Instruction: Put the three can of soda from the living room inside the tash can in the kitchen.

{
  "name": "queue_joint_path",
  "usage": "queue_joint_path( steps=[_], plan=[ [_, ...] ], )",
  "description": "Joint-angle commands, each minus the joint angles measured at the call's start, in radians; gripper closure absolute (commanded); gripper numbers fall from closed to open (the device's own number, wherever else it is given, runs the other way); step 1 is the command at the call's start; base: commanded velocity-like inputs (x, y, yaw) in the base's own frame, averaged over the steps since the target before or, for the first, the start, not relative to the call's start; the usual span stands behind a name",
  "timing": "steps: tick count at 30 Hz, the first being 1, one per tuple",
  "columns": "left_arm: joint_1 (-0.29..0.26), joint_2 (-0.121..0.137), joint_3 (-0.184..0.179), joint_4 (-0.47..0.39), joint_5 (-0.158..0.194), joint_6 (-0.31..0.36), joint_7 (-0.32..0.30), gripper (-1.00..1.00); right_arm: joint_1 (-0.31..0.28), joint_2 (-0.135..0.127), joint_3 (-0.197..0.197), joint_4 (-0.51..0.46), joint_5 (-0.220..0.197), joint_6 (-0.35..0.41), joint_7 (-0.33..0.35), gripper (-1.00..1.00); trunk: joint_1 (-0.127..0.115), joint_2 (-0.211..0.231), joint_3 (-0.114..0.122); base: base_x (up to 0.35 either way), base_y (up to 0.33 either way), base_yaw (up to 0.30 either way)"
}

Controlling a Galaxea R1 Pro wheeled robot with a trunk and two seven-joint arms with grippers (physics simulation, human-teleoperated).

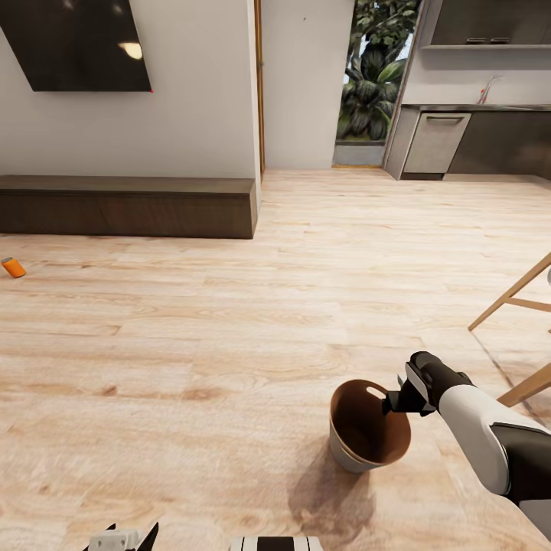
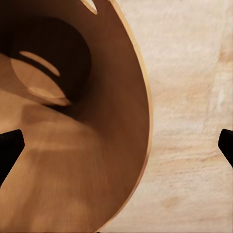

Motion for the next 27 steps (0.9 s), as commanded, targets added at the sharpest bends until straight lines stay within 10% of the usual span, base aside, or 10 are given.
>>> queue_joint_path(
  steps=[1,27],
  plan=[
    [0.000,0.000,0.000,0.000,0.000,0.000,0.000,-1.00,0.000,0.000,0.000,0.000,0.000,0.000,0.000,-1.00,0.000,0.000,0.000,0.063,-0.029,0.000],
    [0.000,0.001,0.000,-0.001,0.002,0.000,0.001,-1.00,0.000,0.001,0.001,0.000,0.001,-0.001,0.000,-1.00,0.000,0.000,0.000,0.047,-0.032,0.000]
  ],
)
